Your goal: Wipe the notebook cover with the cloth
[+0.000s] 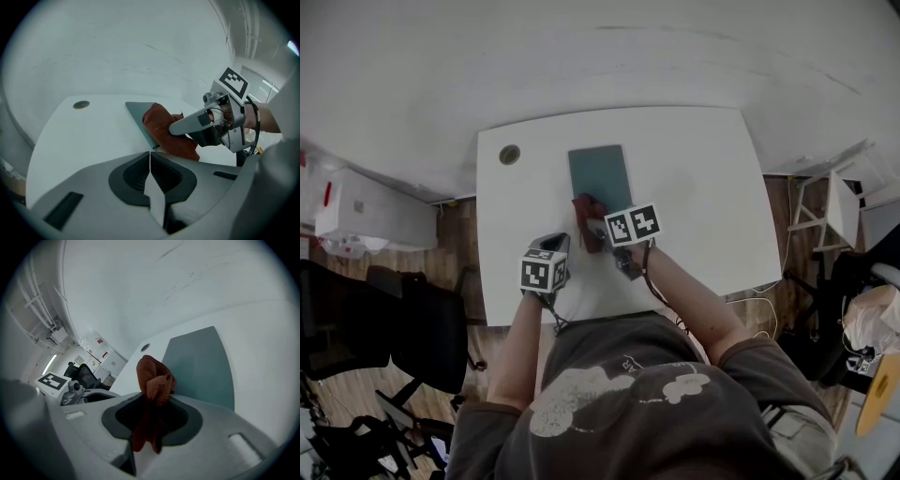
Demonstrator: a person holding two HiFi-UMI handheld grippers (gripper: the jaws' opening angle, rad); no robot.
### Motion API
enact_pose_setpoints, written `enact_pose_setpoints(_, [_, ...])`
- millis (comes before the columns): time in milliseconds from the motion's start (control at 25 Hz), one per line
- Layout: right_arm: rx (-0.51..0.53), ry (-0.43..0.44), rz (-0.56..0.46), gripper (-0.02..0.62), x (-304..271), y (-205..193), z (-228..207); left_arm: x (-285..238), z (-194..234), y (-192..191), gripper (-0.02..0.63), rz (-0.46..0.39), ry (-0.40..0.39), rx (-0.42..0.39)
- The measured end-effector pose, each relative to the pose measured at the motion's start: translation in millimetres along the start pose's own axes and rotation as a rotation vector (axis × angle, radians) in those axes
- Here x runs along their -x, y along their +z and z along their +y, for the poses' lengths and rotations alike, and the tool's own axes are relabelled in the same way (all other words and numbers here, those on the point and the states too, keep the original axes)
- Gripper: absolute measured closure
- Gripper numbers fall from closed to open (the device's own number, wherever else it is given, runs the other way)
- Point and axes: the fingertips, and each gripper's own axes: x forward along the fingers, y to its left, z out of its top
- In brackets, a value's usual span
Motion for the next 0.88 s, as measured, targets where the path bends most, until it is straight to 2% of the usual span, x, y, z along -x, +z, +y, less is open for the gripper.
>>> enact_pose_setpoints(240, [-0.015, -0.026, -0.017, 0.489, 12.0, -1.5, -15.4, 1.9, -4.6, 6.0, 0.605, -0.016, -0.019, -0.025])
enact_pose_setpoints(880, [-0.073, -0.107, -0.066, 0.489, 54.8, -3.3, -64.8, -8.3, -14.1, 13.0, 0.604, -0.029, -0.054, -0.015])
